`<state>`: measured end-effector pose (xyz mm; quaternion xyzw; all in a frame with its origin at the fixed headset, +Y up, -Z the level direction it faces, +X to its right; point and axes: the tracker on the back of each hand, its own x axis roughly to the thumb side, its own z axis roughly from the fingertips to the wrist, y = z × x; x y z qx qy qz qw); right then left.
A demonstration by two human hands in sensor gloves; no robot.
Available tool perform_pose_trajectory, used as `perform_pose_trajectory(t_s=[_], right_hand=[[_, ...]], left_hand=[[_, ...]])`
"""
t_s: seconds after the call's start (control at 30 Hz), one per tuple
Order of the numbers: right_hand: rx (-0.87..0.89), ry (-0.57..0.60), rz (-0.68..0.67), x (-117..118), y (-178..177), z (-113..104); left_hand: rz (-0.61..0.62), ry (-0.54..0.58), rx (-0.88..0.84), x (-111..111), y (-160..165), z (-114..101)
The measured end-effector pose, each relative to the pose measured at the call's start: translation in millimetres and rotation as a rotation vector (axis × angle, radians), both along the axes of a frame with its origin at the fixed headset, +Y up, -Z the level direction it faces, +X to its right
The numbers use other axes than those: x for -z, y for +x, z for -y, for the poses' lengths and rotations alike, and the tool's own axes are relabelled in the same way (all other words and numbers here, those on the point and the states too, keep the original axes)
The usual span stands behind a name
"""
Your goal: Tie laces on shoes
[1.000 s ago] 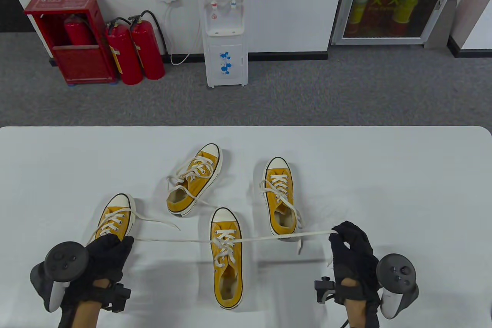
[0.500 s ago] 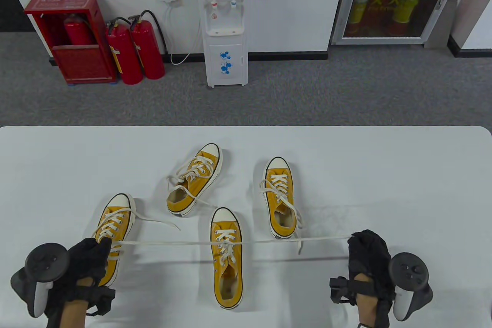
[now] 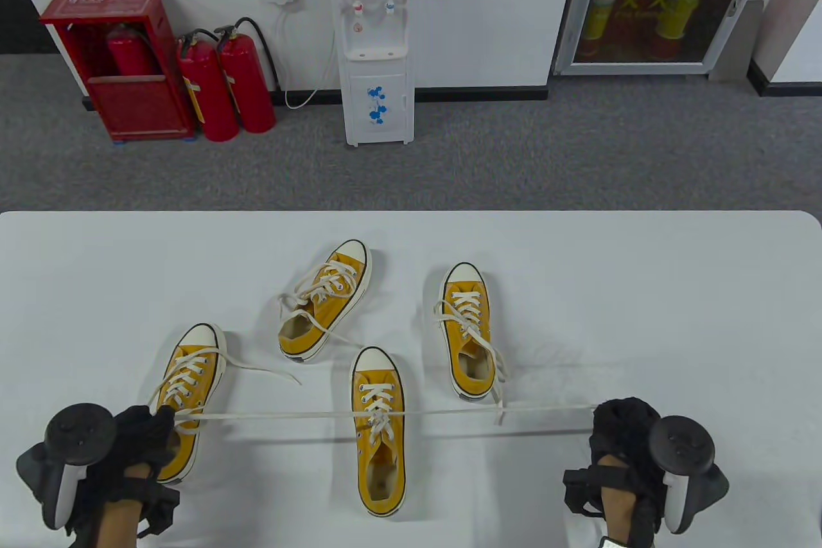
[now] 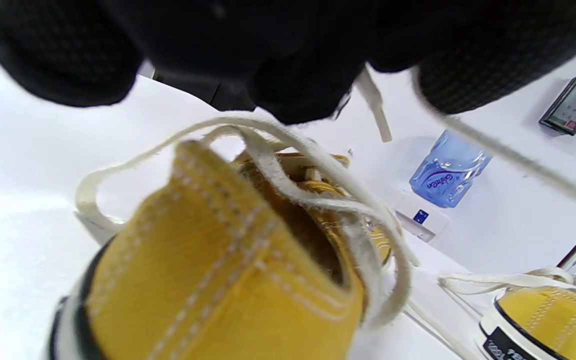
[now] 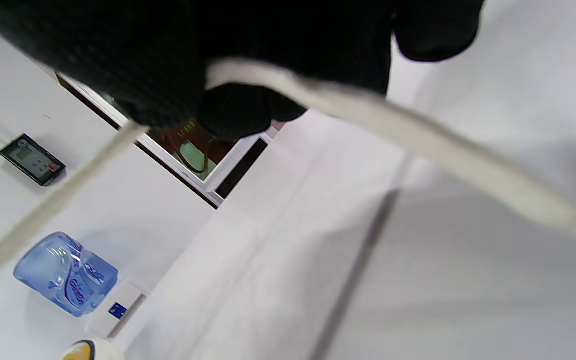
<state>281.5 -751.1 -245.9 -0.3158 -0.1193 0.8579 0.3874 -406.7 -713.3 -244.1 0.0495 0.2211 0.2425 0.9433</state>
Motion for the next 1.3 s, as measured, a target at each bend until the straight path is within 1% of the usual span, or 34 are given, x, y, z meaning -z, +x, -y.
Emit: perform_pose_trajectory(t_s=[0.23, 0.37, 0.43, 0.53, 0.57, 0.77, 0.9, 1.1, 1.17, 1.23, 1.27, 1.3], right_hand=[[-0.054, -0.085, 0.033, 2, 5, 6], [-0.112, -0.144, 0.072, 2, 11, 10], [-0.104, -0.161, 0.064, 3, 14, 13], [-0.128, -0.186, 0.065, 4, 14, 14], [-0.139, -0.194, 0.063, 5, 14, 15], [-0.177, -0.225, 0.016, 8, 7, 14], [-0.210, -0.197, -0.007, 9, 1, 10], [-0.269, -0.109, -0.069, 8, -14, -2], [-0.294, -0.069, -0.119, 7, -22, -7], [-0.303, -0.004, -0.168, 5, -34, -14], [-0.298, 0.041, -0.238, 5, -43, -18], [-0.287, 0.066, -0.273, 5, -48, -19]], left_hand=[[-0.028, -0.032, 0.008, 1, -5, 5], [-0.060, -0.042, 0.049, 1, -8, 7], [-0.056, -0.053, 0.014, 2, -9, 10], [-0.065, -0.063, 0.036, 2, -9, 12], [-0.060, -0.064, 0.021, 2, -9, 13], [-0.052, -0.042, 0.028, 2, -6, 10], [-0.034, -0.011, 0.035, 0, 0, 6], [0.004, 0.044, 0.014, -1, 8, 1], [0.016, 0.058, 0.004, -1, 10, 0], [0.029, 0.076, -0.007, -1, 12, -1], [0.036, 0.081, -0.012, -1, 13, -1], [0.041, 0.087, -0.017, -1, 14, -1]])
